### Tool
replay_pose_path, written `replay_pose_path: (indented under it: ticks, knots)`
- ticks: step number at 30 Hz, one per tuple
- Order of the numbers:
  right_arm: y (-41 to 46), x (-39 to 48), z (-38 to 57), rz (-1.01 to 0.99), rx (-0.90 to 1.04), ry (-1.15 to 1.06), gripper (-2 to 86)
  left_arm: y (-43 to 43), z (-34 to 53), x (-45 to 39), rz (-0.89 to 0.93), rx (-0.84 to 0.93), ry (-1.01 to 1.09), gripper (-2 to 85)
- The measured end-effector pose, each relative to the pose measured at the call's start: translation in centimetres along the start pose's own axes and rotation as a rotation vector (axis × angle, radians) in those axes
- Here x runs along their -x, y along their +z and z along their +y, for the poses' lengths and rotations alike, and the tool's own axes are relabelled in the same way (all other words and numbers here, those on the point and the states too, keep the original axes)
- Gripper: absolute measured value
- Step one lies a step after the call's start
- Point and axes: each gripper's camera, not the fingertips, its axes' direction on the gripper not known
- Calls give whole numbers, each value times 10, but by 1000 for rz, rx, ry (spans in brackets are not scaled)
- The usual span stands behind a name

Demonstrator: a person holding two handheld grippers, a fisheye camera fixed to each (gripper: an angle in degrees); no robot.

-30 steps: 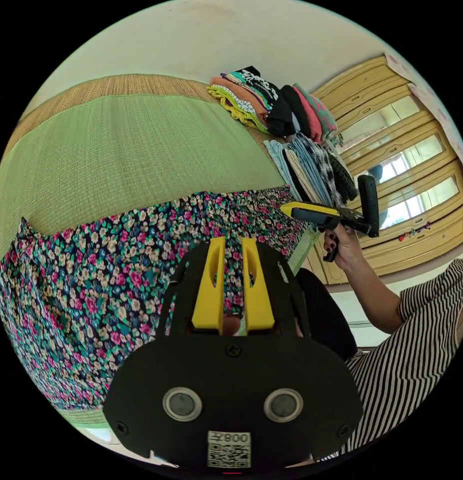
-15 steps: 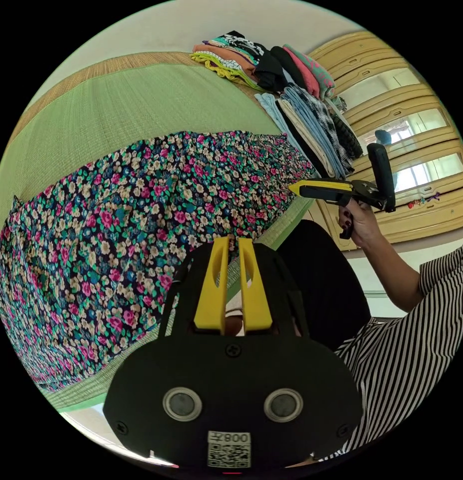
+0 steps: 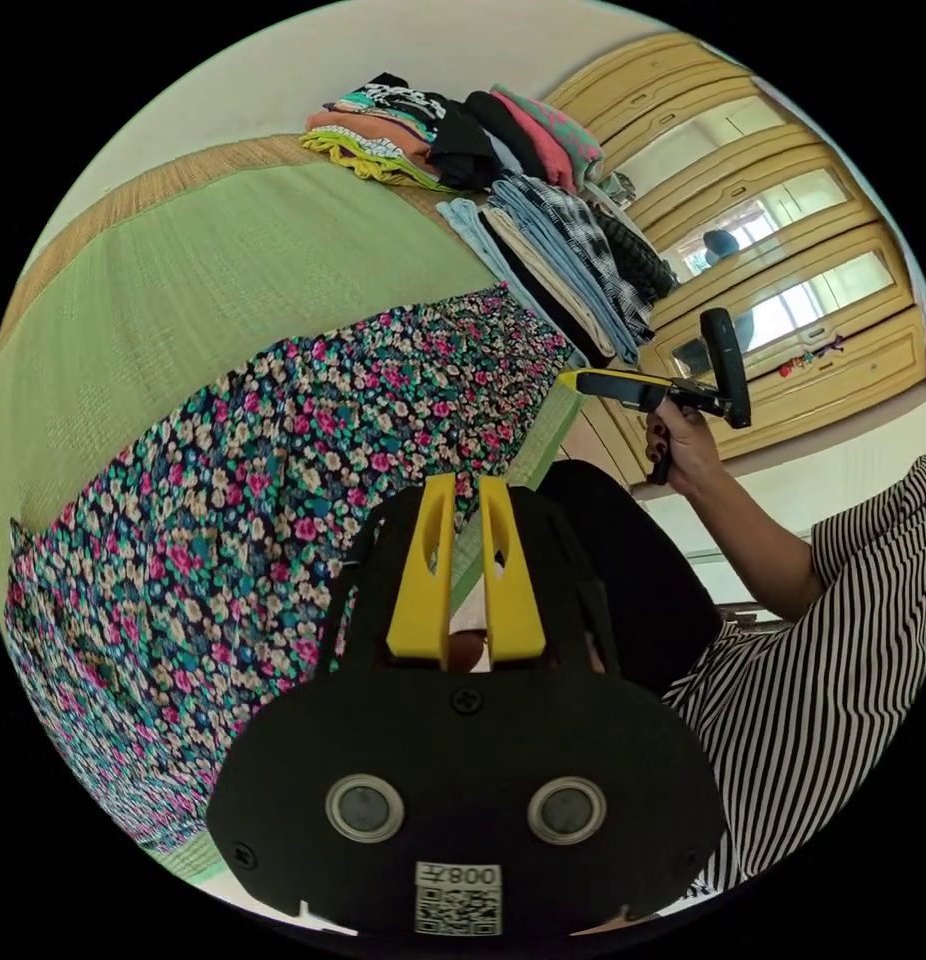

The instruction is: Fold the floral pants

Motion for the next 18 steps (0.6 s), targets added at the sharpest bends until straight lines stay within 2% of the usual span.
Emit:
replay_pose_path:
  ticks: [8, 14, 18]
  knots:
    - [-6, -42, 10, 17, -57, 152, 74, 64, -145, -39, -22, 67, 266, 79]
    - [-5, -55, 19, -20, -72, 215, 64, 120, -235, -64, -91, 163, 361, 88]
    - [-7, -55, 24, -1, -79, 218, 61, 152, -262, -68, -95, 250, 360, 85]
